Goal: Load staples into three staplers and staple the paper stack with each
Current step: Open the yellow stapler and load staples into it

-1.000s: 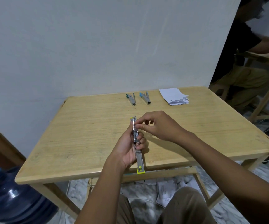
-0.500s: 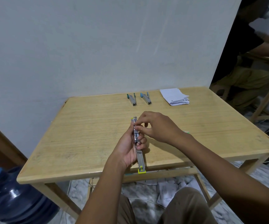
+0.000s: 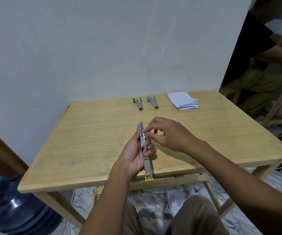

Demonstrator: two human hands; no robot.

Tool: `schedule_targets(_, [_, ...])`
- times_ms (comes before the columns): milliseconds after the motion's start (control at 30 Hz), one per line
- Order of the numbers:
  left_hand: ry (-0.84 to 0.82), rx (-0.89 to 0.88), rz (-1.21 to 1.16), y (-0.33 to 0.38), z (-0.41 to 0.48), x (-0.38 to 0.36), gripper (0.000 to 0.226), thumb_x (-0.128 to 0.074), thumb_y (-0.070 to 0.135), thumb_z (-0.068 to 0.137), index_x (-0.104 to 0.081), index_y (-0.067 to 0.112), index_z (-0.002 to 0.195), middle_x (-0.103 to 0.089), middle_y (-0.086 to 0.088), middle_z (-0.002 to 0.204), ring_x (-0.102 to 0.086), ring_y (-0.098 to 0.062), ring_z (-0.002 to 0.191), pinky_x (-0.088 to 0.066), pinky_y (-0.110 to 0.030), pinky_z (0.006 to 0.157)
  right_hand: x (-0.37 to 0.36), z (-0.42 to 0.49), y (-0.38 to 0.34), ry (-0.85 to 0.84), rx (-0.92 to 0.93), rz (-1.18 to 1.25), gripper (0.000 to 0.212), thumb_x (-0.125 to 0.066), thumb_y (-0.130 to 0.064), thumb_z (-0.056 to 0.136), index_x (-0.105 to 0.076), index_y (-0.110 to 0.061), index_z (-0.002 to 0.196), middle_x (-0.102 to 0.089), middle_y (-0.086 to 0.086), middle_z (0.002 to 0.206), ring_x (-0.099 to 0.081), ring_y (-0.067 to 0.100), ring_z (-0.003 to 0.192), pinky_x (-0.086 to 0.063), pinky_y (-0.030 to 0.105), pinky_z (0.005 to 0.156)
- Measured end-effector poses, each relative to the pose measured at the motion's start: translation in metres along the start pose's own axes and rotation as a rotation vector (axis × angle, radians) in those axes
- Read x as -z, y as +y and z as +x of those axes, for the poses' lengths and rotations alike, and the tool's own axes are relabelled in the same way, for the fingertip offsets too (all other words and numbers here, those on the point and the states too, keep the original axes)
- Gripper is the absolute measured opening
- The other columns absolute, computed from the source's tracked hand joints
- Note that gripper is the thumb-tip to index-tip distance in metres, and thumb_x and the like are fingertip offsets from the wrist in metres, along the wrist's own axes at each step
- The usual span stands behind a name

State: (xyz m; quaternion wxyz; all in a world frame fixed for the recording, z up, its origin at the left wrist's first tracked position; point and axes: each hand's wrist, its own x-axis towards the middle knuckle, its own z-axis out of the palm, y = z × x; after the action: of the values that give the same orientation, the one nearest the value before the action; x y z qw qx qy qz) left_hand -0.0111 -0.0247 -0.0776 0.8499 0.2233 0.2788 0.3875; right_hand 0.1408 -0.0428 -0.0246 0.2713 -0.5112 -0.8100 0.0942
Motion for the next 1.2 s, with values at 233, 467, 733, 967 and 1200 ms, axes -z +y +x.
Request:
schedule_targets(233, [0.026, -0.057, -0.026, 0.0, -0.004, -0.004, 0.039, -0.048, 0.046, 0.098, -0.065, 0.012, 0.094, -0.051, 0.0, 0.058, -0.048, -0.007, 0.04, -0.03, -0.017, 0.032, 0.007, -0.003, -0.002, -0.187, 0.126, -0.131, 0.051, -0.03, -0.061, 0.093, -0.072, -0.036, 0.107, -0.055, -0.018, 0.117, -0.051, 0.002, 0.103, -0.042, 0.028, 0.08])
schedule_targets(467, [0.013, -0.042, -0.041, 0.0, -0.003, -0.003, 0.045, -0.045, 0.049, 0.098, -0.06, 0.01, 0.08, -0.046, -0.001, 0.052, -0.042, -0.008, 0.04, -0.029, -0.017, 0.033, 0.014, 0.004, -0.007, -0.116, 0.19, -0.436, 0.053, -0.023, -0.057, 0.096, -0.069, -0.038, 0.115, -0.061, -0.005, 0.119, -0.057, 0.016, 0.1, -0.042, 0.038, 0.084])
schedule_targets(733, [0.013, -0.032, -0.065, -0.002, 0.003, 0.006, 0.036, -0.045, 0.046, 0.099, -0.06, 0.012, 0.1, -0.05, 0.0, 0.059, -0.044, -0.009, 0.042, -0.035, -0.019, 0.034, -0.005, -0.002, -0.008, -0.035, 0.084, -0.513, 0.051, -0.027, -0.059, 0.095, -0.065, -0.034, 0.119, -0.061, -0.002, 0.121, -0.059, 0.02, 0.103, -0.042, 0.04, 0.084])
schedule_targets(967, [0.022, -0.015, -0.047, -0.001, -0.001, -0.001, 0.047, -0.037, 0.042, 0.104, -0.055, 0.008, 0.077, -0.043, -0.002, 0.056, -0.038, -0.009, 0.037, -0.031, -0.017, 0.035, -0.006, 0.001, -0.012, -0.076, -0.04, -0.44, 0.069, -0.008, -0.066, 0.089, -0.052, -0.039, 0.134, -0.051, -0.006, 0.134, -0.051, 0.016, 0.117, -0.035, 0.039, 0.096])
schedule_targets(1200, [0.029, 0.012, -0.081, 0.0, -0.001, -0.002, 0.053, -0.037, 0.045, 0.102, -0.054, 0.005, 0.072, -0.042, -0.004, 0.056, -0.038, -0.01, 0.039, -0.033, -0.018, 0.033, 0.0, -0.001, -0.009, -0.102, 0.005, -0.283, 0.066, -0.011, -0.063, 0.09, -0.061, -0.036, 0.124, -0.053, -0.01, 0.126, -0.052, 0.012, 0.109, -0.034, 0.031, 0.083])
